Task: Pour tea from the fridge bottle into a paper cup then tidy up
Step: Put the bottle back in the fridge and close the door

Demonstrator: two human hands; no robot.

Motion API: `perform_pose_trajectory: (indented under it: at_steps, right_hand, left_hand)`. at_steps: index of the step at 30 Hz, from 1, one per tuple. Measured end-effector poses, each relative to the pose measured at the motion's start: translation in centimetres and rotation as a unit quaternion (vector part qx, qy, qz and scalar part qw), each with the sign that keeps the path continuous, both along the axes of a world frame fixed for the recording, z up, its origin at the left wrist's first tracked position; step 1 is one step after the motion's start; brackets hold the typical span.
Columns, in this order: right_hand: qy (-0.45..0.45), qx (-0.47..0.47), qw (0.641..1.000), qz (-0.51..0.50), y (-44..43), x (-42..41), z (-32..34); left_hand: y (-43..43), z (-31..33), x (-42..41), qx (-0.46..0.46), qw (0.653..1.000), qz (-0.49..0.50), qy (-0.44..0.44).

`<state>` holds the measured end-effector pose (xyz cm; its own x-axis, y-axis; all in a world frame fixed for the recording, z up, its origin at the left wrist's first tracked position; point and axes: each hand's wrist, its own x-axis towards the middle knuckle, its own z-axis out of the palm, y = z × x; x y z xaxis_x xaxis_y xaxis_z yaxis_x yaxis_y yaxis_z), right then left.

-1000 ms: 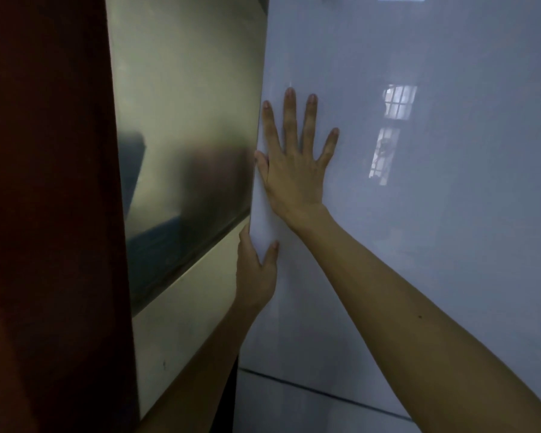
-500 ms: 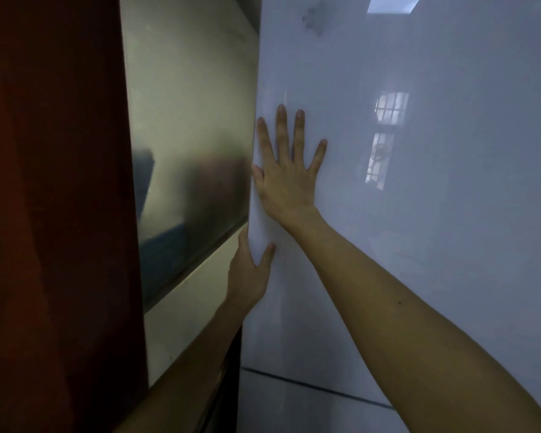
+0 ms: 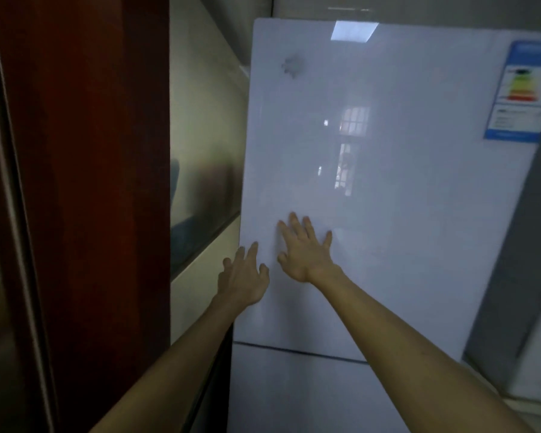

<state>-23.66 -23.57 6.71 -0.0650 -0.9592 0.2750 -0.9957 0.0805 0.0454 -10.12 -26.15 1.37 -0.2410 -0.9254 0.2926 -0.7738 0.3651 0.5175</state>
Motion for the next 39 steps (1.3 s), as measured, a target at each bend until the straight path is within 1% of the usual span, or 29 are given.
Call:
perform_pose_trajectory:
  at_steps: [4,9,14,20,23,30,34,39]
  right_hand:
    - [-0.061,0.072,0.995,-0.041,4.0,-1.7,-1.1]
    - [-0.089,0.115,0.987,-0.069,9.0,-3.1,-1.5]
    - [-0.1,0.123,0.984,-0.077,14.4,-3.4,-2.5]
    - [-0.11,0.131,0.982,-0.082,21.2,-3.2,-4.2]
    - [-0.117,0.133,0.981,-0.084,24.2,-3.0,-4.8]
    - [-0.108,0.137,0.982,-0.079,29.7,-1.0,-4.6]
    - [-0.098,0.126,0.984,-0.082,32.1,0.1,-3.7]
    - [-0.111,0.104,0.984,-0.09,35.1,1.0,-2.8]
  left_hand:
    - [2.6,0.1,-0.1,0.012,0.998,-0.014,-0.063]
    - [6.4,0.0,-0.7,0.036,0.994,-0.009,-0.101]
    - [12.2,-0.3,-2.1,0.047,0.991,-0.027,-0.119]
    - [19.0,-0.9,-2.0,-0.007,0.986,0.003,-0.166]
    - [21.9,-1.8,-1.5,-0.011,0.982,0.002,-0.187]
    - [26.0,-2.5,1.0,0.015,0.979,-0.007,-0.203]
    - [27.4,-1.9,2.0,0.005,0.977,-0.013,-0.214]
    - [28.9,-0.9,4.1,-0.004,0.974,-0.032,-0.222]
